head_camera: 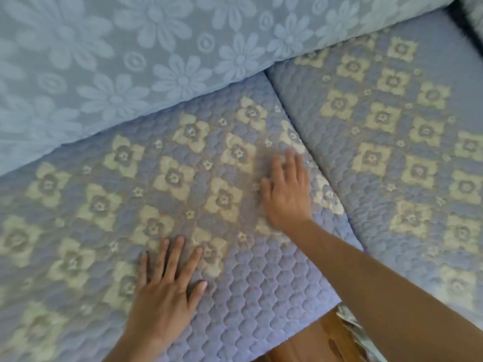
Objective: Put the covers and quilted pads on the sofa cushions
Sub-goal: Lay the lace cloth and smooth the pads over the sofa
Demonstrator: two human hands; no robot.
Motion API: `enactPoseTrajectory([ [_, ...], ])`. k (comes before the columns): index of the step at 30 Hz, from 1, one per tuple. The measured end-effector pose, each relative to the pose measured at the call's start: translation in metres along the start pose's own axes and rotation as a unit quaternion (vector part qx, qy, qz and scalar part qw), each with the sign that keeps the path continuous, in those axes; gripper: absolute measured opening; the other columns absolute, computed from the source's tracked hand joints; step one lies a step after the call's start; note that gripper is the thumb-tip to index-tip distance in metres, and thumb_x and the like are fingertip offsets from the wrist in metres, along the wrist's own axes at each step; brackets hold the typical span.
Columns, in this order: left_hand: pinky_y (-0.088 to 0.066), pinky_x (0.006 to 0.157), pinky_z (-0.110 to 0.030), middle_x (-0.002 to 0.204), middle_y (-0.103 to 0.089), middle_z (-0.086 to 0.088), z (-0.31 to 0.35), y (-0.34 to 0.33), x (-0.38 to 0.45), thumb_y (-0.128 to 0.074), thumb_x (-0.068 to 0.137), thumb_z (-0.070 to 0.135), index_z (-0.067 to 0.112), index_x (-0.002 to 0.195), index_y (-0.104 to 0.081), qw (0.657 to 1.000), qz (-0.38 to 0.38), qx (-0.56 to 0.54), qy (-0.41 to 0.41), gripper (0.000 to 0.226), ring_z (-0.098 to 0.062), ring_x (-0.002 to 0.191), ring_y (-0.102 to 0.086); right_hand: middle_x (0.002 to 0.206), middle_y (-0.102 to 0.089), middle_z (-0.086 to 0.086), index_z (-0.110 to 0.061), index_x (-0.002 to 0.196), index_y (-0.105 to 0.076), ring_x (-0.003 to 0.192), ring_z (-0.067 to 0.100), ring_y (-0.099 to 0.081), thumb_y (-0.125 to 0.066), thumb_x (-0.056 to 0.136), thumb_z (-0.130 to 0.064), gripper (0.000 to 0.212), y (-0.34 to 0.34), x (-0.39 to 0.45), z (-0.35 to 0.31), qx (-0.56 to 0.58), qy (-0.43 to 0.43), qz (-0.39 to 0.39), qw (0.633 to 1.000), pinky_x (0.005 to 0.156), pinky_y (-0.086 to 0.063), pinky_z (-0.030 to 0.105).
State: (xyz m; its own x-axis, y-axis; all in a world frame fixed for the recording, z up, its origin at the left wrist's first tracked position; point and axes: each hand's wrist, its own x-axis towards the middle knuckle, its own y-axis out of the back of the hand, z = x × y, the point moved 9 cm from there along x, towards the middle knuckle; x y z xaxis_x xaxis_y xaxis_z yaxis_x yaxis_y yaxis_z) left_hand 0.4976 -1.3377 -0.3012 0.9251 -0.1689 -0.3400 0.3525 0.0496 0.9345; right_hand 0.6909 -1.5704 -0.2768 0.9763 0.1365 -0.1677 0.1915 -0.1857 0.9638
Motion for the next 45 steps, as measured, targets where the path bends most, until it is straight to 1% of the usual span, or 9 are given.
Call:
enactPoseTrajectory([
  [3, -0.019, 0.117, -0.065, 0.165, -0.022, -0.008, -0.003, -0.002, -0.004, -0.033, 0.095, 0.062, 0.032, 0.156, -0.033, 0.999, -0.031, -0.022, 0.008, 0.067, -0.035, 0.153, -0.017, 0.167, 0.012, -0.004, -0.035, 0.159, 0.002, 0.153, 0.017, 0.017, -0.007, 0.104, -0.058, 0.061, -0.023, -0.021, -0.03, -0.046, 0.168, -0.114, 0.978, 0.125, 0.004, 0.045],
  [7, -0.006, 0.121, -0.059, 0.169, -0.004, -0.001, 0.005, 0.005, -0.004, -0.027, 0.098, 0.058, 0.04, 0.159, -0.017, 0.993, -0.058, -0.091, 0.051, 0.064, -0.029, 0.155, 0.005, 0.167, -0.01, 0.012, -0.016, 0.159, -0.015, 0.153, 0.031, -0.01, -0.023, 0.105, -0.042, 0.06, 0.002, 0.026, 0.054, 0.045, -0.289, -0.041, 0.955, 0.124, -0.009, 0.049],
  [14, -0.005, 0.124, -0.056, 0.169, -0.001, -0.006, -0.084, 0.026, -0.053, -0.029, 0.105, 0.047, 0.037, 0.159, -0.015, 0.973, 0.024, -0.161, 0.162, 0.057, -0.032, 0.154, 0.009, 0.168, 0.0, 0.01, -0.024, 0.158, -0.017, 0.154, 0.031, 0.005, -0.029, 0.106, -0.044, 0.057, -0.047, -0.036, -0.285, -0.003, 0.192, -0.111, 0.975, 0.125, -0.001, 0.047],
  [21, -0.005, 0.122, -0.058, 0.169, 0.002, -0.002, -0.364, -0.045, -0.246, -0.021, 0.103, 0.059, 0.037, 0.16, -0.007, 0.953, -0.001, -0.119, 0.279, 0.063, -0.029, 0.155, 0.01, 0.167, 0.003, 0.014, -0.021, 0.161, -0.009, 0.153, 0.037, 0.007, -0.018, 0.103, -0.055, 0.068, -0.137, -0.088, -0.422, -0.057, 0.058, -0.1, 0.992, 0.122, 0.004, 0.054],
  [29, 0.009, 0.121, -0.056, 0.16, 0.034, 0.011, -0.625, -0.106, -0.515, 0.009, 0.086, 0.076, 0.052, 0.147, 0.029, 0.777, -0.005, -0.2, 0.596, 0.068, -0.02, 0.15, 0.028, 0.167, 0.002, 0.017, -0.009, 0.16, -0.001, 0.153, 0.036, 0.004, -0.008, 0.1, -0.054, 0.075, -0.208, -0.162, -0.697, -0.055, 0.068, -0.089, 0.992, 0.123, 0.002, 0.052],
  [34, 0.007, 0.12, -0.06, 0.161, 0.034, 0.005, -0.649, -0.125, -0.553, 0.001, 0.093, 0.07, 0.046, 0.149, 0.03, 0.721, -0.039, -0.266, 0.638, 0.067, -0.024, 0.15, 0.028, 0.167, 0.016, 0.003, -0.019, 0.16, 0.005, 0.152, 0.032, 0.017, -0.016, 0.103, -0.055, 0.071, -0.249, -0.257, -0.854, -0.125, 0.423, -0.203, 0.874, 0.123, 0.006, 0.051],
  [37, 0.007, 0.122, -0.054, 0.164, 0.028, 0.001, -0.63, -0.1, -0.532, -0.006, 0.101, 0.061, 0.043, 0.154, 0.019, 0.744, 0.046, -0.279, 0.606, 0.062, -0.027, 0.15, 0.026, 0.167, 0.011, -0.005, -0.029, 0.16, -0.003, 0.153, 0.024, 0.018, -0.019, 0.102, -0.056, 0.065, -0.239, -0.299, -0.872, -0.107, 0.555, -0.251, 0.786, 0.124, -0.001, 0.05],
  [40, 0.01, 0.123, -0.049, 0.162, 0.032, 0.006, -0.608, -0.105, -0.538, -0.001, 0.099, 0.066, 0.048, 0.151, 0.023, 0.798, 0.053, -0.258, 0.542, 0.06, -0.02, 0.148, 0.033, 0.168, 0.006, 0.004, -0.031, 0.16, -0.007, 0.153, 0.032, 0.012, -0.013, 0.096, -0.058, 0.069, -0.218, -0.249, -0.849, -0.084, 0.448, -0.172, 0.873, 0.123, 0.001, 0.052],
  [45, 0.013, 0.122, -0.053, 0.159, 0.037, 0.006, -0.613, -0.142, -0.583, 0.004, 0.095, 0.07, 0.047, 0.149, 0.028, 0.749, 0.065, -0.228, 0.618, 0.063, -0.02, 0.145, 0.038, 0.166, 0.018, 0.01, -0.021, 0.16, 0.008, 0.151, 0.038, 0.018, -0.007, 0.1, -0.06, 0.073, -0.249, -0.185, -0.859, -0.123, 0.192, -0.142, 0.963, 0.121, 0.01, 0.056],
])
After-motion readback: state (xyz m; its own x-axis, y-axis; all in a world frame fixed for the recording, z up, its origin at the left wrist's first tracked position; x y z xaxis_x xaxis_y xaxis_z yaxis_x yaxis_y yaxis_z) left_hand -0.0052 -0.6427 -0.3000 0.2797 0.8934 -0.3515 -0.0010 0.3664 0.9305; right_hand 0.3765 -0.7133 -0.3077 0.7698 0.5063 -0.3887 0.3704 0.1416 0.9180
